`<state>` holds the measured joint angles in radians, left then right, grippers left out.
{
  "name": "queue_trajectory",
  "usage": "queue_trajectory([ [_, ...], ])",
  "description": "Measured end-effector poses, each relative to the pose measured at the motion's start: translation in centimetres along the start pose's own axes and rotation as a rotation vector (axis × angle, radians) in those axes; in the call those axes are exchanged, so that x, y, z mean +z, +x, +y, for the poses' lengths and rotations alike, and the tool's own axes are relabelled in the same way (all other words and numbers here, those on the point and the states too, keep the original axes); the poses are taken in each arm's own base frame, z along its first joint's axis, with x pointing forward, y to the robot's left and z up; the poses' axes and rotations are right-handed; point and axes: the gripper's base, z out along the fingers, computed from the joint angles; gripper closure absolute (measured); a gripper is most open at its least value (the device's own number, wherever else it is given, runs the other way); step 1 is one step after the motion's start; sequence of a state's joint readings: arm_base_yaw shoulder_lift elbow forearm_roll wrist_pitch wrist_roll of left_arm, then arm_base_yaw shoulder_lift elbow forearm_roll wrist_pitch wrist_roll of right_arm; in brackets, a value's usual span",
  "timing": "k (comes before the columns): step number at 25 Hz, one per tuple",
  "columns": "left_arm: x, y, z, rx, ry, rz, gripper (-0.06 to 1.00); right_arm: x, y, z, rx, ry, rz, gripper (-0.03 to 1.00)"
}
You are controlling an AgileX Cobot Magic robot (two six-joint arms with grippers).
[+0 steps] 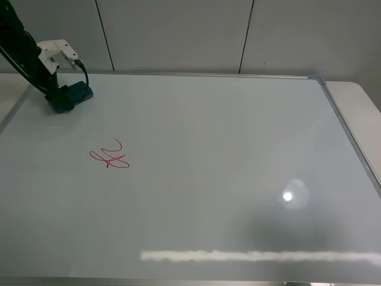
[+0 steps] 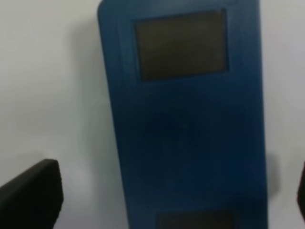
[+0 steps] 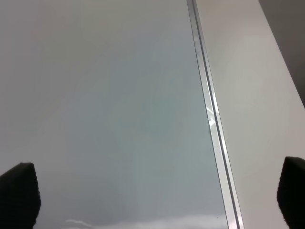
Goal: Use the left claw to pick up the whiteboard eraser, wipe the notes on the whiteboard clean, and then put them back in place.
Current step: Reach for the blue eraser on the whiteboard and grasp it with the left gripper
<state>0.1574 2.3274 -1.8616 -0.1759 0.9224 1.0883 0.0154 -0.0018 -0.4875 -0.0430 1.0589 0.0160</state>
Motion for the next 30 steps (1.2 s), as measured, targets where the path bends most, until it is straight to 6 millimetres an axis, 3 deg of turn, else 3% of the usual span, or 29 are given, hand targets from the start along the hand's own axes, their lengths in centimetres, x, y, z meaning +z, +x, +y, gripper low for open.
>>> queue_trajectory([
  [30, 0.5, 0.03, 0.11, 0.013, -0.007, -0.002, -0.05, 0.0, 0.0, 0.0, 0.0, 0.0, 0.0, -0.03],
])
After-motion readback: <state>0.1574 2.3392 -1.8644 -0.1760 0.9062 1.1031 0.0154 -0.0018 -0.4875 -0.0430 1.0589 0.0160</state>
